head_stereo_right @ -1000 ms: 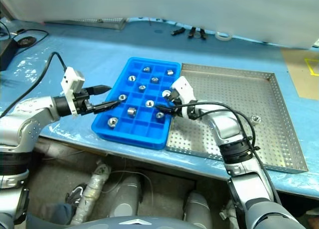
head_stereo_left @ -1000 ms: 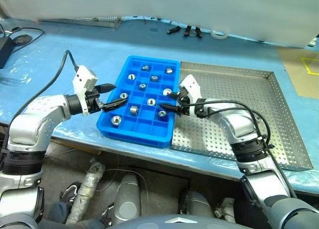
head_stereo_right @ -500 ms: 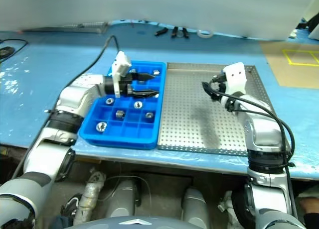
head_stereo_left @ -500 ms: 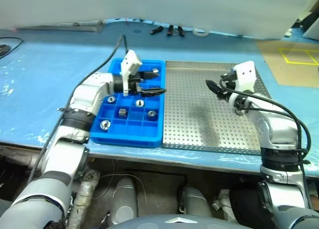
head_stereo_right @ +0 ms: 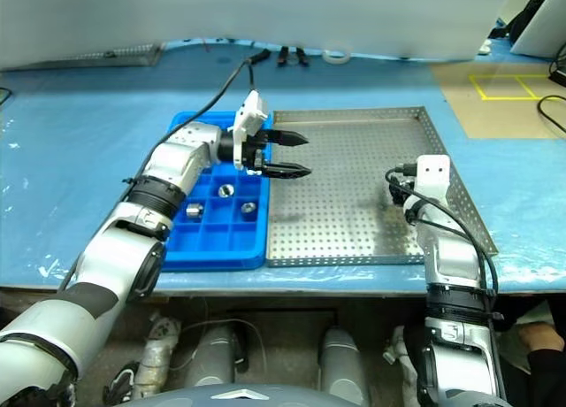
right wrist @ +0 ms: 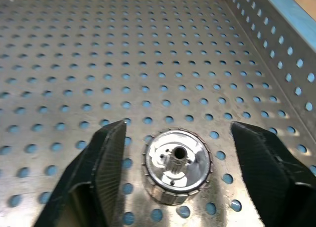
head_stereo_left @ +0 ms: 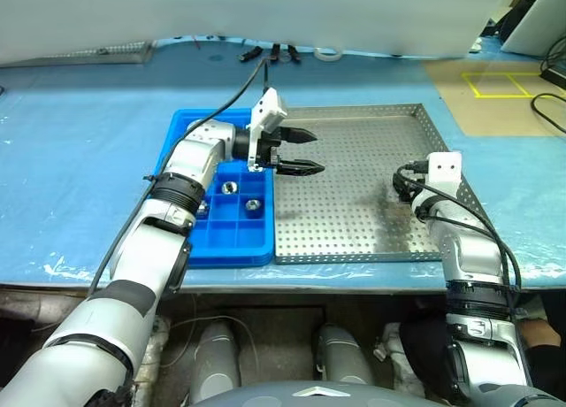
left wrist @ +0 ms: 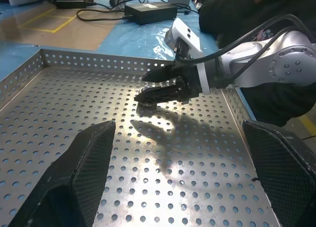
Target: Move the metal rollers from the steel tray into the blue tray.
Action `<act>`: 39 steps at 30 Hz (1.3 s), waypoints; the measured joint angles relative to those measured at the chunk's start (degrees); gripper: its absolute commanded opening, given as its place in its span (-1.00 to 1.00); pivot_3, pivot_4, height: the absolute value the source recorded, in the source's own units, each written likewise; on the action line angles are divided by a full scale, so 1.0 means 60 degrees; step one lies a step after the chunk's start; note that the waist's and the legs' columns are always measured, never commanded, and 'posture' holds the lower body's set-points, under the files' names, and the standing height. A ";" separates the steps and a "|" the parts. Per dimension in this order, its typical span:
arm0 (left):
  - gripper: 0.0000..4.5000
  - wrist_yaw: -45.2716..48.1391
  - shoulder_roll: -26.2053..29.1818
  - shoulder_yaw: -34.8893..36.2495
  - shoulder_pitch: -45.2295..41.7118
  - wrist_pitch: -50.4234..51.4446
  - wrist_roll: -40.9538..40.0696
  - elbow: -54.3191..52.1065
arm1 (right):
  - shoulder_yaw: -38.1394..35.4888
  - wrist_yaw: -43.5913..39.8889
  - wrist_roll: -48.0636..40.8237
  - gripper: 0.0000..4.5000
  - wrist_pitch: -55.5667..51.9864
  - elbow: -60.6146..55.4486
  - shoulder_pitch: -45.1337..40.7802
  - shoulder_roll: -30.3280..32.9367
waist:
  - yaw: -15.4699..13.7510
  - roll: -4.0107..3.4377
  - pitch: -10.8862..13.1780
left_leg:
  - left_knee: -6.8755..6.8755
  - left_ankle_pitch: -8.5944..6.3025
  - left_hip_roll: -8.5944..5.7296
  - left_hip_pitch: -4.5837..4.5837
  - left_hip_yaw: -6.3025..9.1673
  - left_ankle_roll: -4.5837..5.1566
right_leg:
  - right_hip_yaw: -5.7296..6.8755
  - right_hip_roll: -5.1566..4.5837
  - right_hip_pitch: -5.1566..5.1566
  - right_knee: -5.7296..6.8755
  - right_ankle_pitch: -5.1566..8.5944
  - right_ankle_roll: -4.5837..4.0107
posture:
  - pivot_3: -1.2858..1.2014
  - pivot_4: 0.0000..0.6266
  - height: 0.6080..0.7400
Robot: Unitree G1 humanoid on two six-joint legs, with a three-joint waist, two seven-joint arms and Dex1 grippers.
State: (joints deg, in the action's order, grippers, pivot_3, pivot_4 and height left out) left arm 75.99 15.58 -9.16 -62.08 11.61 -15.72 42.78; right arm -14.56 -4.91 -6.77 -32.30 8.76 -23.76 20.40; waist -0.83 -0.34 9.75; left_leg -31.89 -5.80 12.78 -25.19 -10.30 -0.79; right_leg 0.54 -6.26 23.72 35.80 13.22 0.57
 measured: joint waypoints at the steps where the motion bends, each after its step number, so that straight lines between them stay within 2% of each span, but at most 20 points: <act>1: 0.92 -0.0002 0.0070 0.0021 0.0055 0.0028 0.0016 -0.0098 | -0.0006 0.0025 0.0008 0.98 0.0128 0.0144 -0.0056 0.0016 | -0.0004 0.0000 0.0000 | -0.0009 -0.0006 0.0000 0.0001 -0.0001 0.0010 | 0.0000 -0.0002 -0.0009 -0.0002 0.0000 0.0000 | -0.22 -0.52 1.00; 13: 0.92 -0.0229 0.0590 0.0092 0.0942 0.0689 0.0040 -0.1336 | 0.0396 -0.0166 0.0009 0.98 0.0519 0.1186 -0.0413 -0.0100 | -0.0128 -0.0002 0.0000 | -0.0056 -0.0025 0.0001 0.0016 -0.0001 0.0035 | 0.0004 -0.0010 -0.0067 -0.0008 -0.0004 -0.0008 | -0.17 -0.52 1.00; 16: 0.92 -0.0258 0.0710 0.0103 0.1051 0.0825 0.0040 -0.1551 | 0.0307 -0.0194 -0.0055 0.72 0.0545 0.1326 -0.0494 -0.0108 | -0.0157 -0.0002 0.0000 | -0.0054 -0.0025 0.0003 0.0018 -0.0001 0.0034 | 0.0005 -0.0009 -0.0068 -0.0008 -0.0004 -0.0008 | -0.17 -0.52 1.00; 23: 0.92 -0.0248 0.1074 0.0205 0.1141 0.1102 0.0030 -0.1797 | 0.0299 -0.0276 -0.0105 -0.26 0.0491 0.1289 -0.0489 -0.0108 | -0.0232 -0.0003 0.0001 | -0.0048 -0.0025 0.0004 0.0018 -0.0001 0.0032 | 0.0005 -0.0008 -0.0065 -0.0013 -0.0003 -0.0008 | -0.18 -0.52 1.00; 31: 0.92 -0.0326 0.1189 0.0258 0.1223 0.1200 0.0030 -0.1805 | 0.0417 -0.0614 -0.0341 -0.25 -0.0004 0.0298 -0.0392 -0.0237 | -0.0234 -0.0005 0.0002 | -0.0039 -0.0024 0.0004 0.0016 -0.0001 0.0028 | 0.0005 -0.0007 -0.0059 -0.0017 -0.0003 -0.0007 | -0.16 -0.52 1.00; 35: 0.92 -0.0523 0.1488 0.0513 0.1295 0.1405 -0.0030 -0.2041 | 0.1046 -0.1430 -0.0642 -0.25 -0.0512 -0.0553 -0.0616 -0.0332 | -0.0205 -0.0007 0.0004 | -0.0024 -0.0019 0.0008 0.0017 0.0000 0.0019 | 0.0004 -0.0005 -0.0038 -0.0015 -0.0004 -0.0006 | -0.10 -0.52 1.00; 39: 0.92 -0.0781 0.1995 0.0855 0.1842 0.1821 -0.0191 -0.2885 | 0.1957 -0.2497 -0.0941 -0.25 -0.0822 -0.1241 -0.1422 -0.0403 | -0.0269 -0.0008 0.0005 | 0.0042 0.0004 0.0012 0.0019 0.0004 -0.0015 | 0.0013 -0.0003 -0.0015 -0.0017 -0.0003 -0.0006 | 0.00 -0.52 1.00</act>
State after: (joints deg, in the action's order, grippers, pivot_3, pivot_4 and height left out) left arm 71.31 27.55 -4.03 -51.03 22.54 -16.86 25.47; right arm -2.82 -19.90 -12.42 -37.23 1.32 -32.29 17.99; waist -2.45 -0.39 9.78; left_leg -31.63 -5.78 12.85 -25.08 -10.27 -0.88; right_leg 0.62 -6.28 23.63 35.70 13.20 0.53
